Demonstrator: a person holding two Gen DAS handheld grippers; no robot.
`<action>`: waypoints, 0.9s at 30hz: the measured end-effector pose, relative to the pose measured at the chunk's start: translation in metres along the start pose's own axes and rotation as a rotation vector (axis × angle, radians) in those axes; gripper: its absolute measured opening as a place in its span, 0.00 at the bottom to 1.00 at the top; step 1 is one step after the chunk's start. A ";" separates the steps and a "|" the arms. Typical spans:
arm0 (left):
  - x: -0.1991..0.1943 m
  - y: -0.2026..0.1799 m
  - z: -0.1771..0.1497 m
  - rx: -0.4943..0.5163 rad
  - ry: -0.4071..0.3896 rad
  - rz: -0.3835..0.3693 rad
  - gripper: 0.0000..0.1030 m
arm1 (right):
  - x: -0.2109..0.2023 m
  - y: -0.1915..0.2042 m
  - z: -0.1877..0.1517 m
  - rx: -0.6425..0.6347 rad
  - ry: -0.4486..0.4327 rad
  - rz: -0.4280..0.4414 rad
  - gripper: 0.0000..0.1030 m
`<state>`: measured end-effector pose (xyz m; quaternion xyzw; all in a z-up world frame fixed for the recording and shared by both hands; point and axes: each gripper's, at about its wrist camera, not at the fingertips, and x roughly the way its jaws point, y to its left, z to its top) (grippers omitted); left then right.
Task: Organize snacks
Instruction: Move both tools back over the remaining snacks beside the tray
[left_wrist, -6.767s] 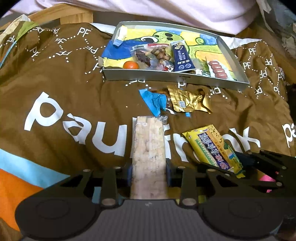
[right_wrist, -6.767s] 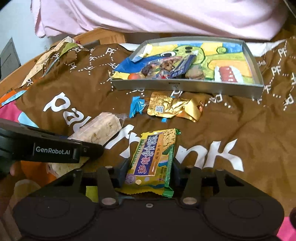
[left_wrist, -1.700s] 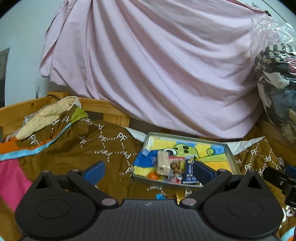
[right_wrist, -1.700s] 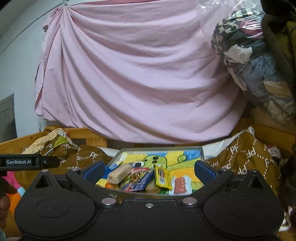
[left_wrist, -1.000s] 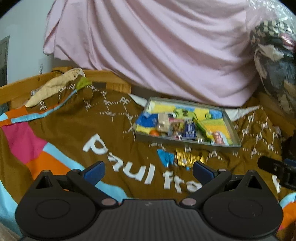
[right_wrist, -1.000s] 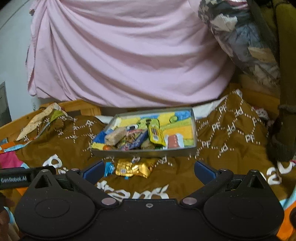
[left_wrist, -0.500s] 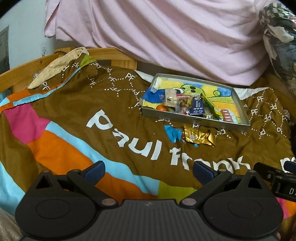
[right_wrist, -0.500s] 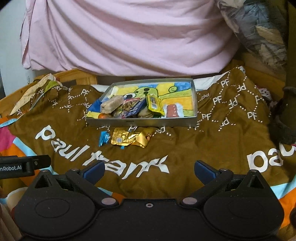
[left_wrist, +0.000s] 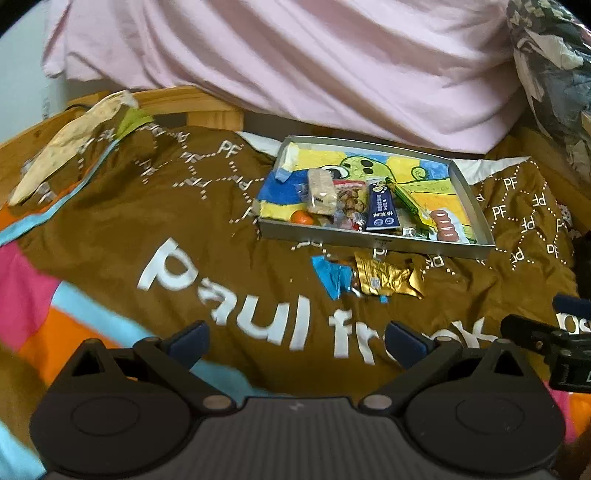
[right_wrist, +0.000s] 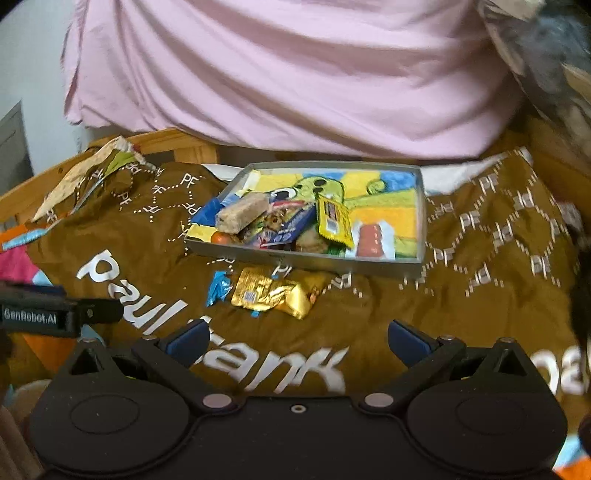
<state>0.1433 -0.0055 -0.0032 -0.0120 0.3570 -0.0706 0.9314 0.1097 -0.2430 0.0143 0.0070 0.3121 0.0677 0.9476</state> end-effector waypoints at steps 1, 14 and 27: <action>0.005 0.001 0.003 0.014 -0.002 -0.004 1.00 | 0.005 -0.002 0.002 -0.018 -0.005 0.010 0.99; 0.088 0.008 0.029 0.121 0.006 -0.013 1.00 | 0.091 -0.011 0.017 -0.268 0.026 0.220 0.99; 0.146 0.023 0.051 0.238 -0.027 -0.219 1.00 | 0.174 0.002 0.030 -0.450 0.091 0.368 0.91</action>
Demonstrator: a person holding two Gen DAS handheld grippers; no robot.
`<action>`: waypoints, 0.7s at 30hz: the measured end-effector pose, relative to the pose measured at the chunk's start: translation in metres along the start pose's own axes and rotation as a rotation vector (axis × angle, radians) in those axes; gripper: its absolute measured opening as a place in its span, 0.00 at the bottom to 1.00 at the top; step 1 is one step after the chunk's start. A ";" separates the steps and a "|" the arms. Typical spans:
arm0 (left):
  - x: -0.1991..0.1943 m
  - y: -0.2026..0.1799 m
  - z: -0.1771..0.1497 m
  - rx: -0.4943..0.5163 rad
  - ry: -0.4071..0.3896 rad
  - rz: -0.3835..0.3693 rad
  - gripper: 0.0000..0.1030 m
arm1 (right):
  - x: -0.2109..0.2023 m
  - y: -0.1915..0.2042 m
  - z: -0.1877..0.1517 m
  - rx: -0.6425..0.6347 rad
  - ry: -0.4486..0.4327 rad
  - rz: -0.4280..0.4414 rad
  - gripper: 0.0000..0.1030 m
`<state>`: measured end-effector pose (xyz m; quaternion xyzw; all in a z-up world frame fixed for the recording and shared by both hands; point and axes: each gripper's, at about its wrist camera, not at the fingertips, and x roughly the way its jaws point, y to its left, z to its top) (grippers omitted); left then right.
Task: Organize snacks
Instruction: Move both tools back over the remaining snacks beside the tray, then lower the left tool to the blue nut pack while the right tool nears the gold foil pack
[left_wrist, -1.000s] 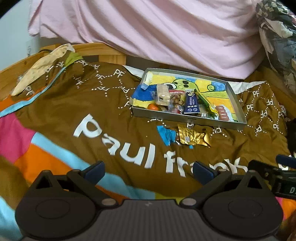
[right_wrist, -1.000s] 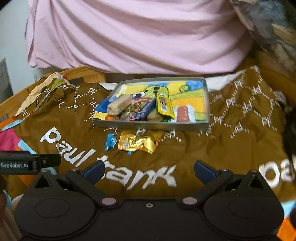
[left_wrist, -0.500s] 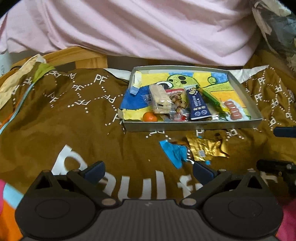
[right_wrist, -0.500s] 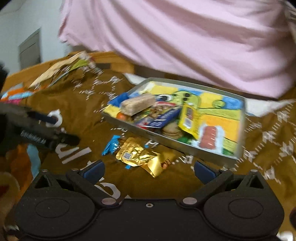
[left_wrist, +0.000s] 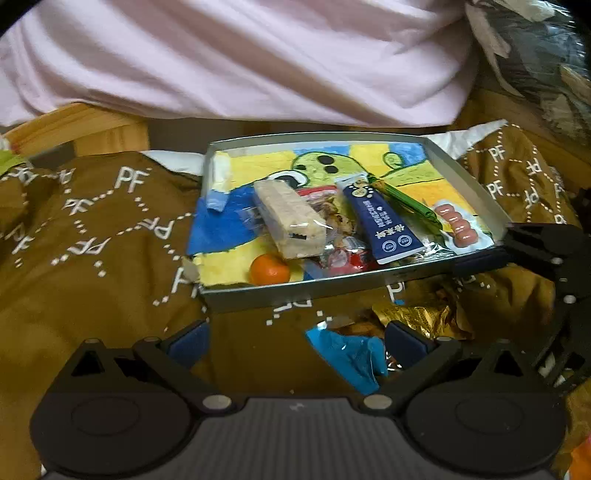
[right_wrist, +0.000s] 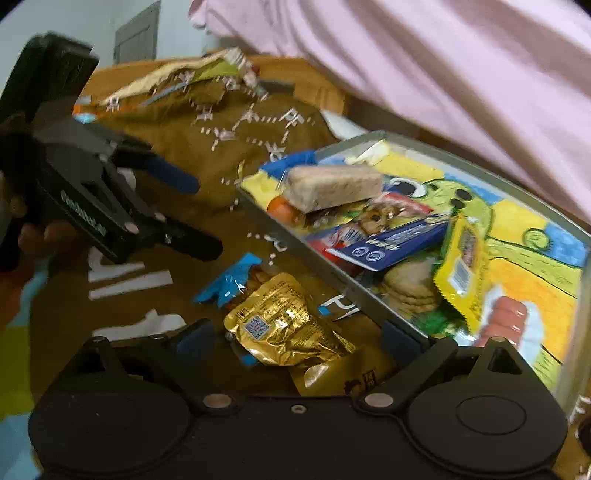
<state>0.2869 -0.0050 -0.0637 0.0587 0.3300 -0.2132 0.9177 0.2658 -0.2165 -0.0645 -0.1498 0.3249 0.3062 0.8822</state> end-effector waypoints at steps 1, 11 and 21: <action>0.002 0.002 0.000 0.001 0.004 -0.008 1.00 | 0.006 -0.001 0.001 -0.012 0.020 0.017 0.87; 0.009 0.004 0.001 0.040 0.009 -0.121 1.00 | 0.019 -0.002 -0.001 -0.073 0.120 0.058 0.73; 0.007 -0.018 0.003 0.155 0.003 -0.194 1.00 | -0.019 -0.001 -0.015 -0.072 0.223 0.014 0.70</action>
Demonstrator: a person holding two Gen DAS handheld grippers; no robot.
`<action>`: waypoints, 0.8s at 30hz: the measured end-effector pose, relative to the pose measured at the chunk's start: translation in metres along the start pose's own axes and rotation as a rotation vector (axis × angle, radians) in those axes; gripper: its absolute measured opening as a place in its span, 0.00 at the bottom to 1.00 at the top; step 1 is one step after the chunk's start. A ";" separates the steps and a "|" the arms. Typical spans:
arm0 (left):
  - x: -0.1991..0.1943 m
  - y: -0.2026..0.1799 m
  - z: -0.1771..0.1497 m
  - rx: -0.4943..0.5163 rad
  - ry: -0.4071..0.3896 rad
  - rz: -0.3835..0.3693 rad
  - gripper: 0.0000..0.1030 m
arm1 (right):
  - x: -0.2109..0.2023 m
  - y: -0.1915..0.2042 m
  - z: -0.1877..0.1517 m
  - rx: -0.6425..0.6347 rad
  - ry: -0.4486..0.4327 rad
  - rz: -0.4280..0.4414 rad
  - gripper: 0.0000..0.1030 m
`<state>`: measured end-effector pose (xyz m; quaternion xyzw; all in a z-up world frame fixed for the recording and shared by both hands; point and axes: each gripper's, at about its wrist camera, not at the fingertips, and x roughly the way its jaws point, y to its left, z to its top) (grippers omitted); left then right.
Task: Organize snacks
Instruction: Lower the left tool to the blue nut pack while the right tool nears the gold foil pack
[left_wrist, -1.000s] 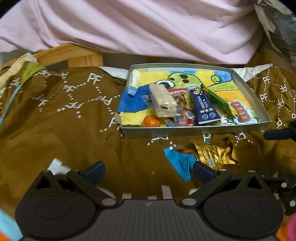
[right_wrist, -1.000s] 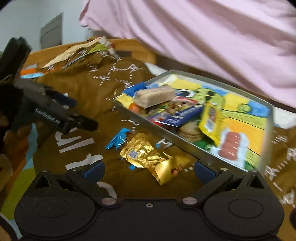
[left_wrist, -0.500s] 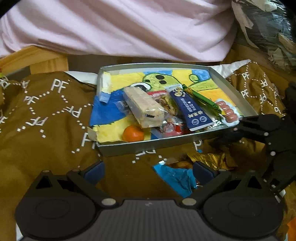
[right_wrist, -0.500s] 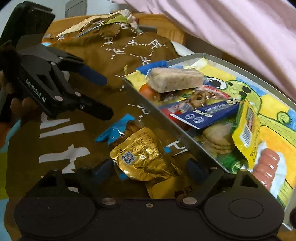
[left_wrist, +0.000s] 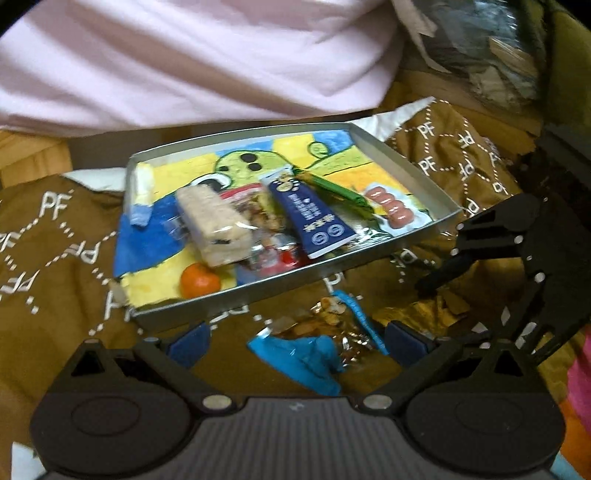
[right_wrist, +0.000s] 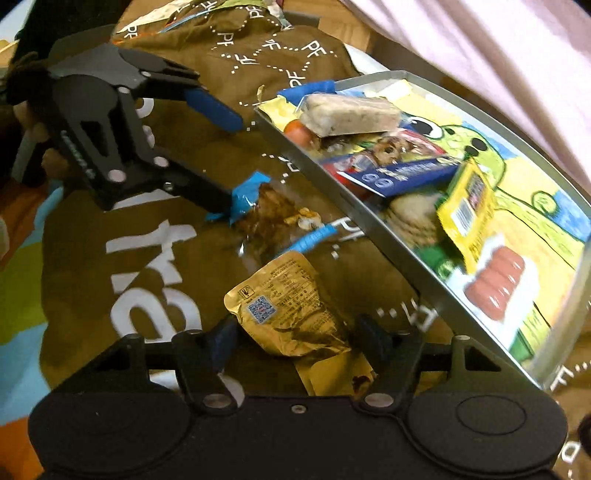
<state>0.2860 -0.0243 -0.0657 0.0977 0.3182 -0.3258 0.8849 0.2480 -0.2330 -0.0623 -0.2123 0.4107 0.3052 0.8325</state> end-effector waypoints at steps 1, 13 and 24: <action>0.002 -0.002 0.001 0.008 -0.001 -0.001 1.00 | -0.003 -0.001 -0.003 0.004 -0.010 -0.001 0.74; 0.048 -0.017 -0.003 0.105 0.125 0.006 0.99 | 0.008 -0.016 -0.011 0.013 -0.017 0.061 0.77; 0.044 -0.022 -0.004 0.118 0.115 0.002 0.88 | -0.013 0.002 -0.023 0.122 0.010 -0.030 0.52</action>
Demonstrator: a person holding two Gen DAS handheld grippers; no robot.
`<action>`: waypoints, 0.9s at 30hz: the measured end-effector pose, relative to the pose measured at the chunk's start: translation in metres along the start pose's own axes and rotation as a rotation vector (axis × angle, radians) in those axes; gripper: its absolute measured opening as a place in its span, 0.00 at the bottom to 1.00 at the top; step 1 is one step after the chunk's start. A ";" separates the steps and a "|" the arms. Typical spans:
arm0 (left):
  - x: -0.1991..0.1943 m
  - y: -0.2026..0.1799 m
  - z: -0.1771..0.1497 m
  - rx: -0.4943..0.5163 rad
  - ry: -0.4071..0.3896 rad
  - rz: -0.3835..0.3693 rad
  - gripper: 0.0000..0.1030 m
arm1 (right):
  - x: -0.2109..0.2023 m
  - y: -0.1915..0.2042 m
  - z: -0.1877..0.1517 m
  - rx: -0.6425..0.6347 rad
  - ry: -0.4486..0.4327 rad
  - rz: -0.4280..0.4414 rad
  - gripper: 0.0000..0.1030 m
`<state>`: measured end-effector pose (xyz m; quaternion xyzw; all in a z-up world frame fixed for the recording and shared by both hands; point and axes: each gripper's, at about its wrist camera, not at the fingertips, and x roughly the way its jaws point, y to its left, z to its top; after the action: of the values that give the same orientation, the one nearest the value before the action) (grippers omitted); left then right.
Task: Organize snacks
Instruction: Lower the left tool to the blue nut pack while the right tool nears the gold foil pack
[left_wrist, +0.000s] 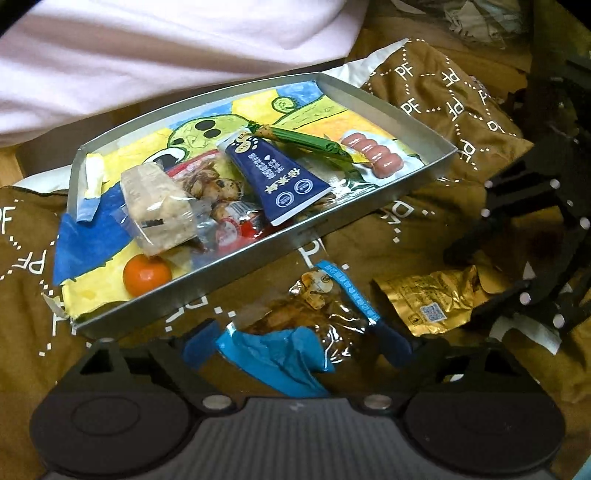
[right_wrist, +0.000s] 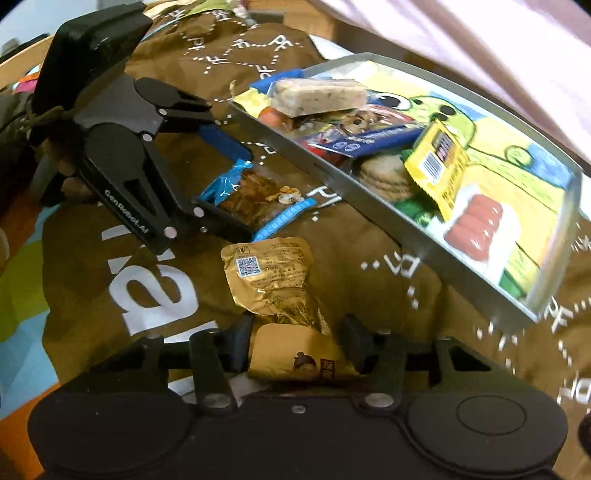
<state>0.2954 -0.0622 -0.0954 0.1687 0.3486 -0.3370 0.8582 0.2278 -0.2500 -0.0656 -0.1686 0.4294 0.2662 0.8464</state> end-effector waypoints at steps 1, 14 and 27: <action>0.000 -0.001 0.001 -0.002 0.007 -0.005 0.87 | -0.001 0.002 -0.001 0.009 -0.001 -0.010 0.51; -0.007 -0.019 0.000 0.017 0.053 0.030 0.88 | -0.006 0.013 0.000 0.024 0.002 -0.043 0.53; -0.009 -0.018 -0.001 -0.003 0.040 0.017 0.77 | -0.005 0.015 0.000 0.044 -0.013 -0.031 0.46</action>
<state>0.2774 -0.0705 -0.0911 0.1769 0.3650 -0.3258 0.8540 0.2166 -0.2398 -0.0628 -0.1546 0.4271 0.2447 0.8566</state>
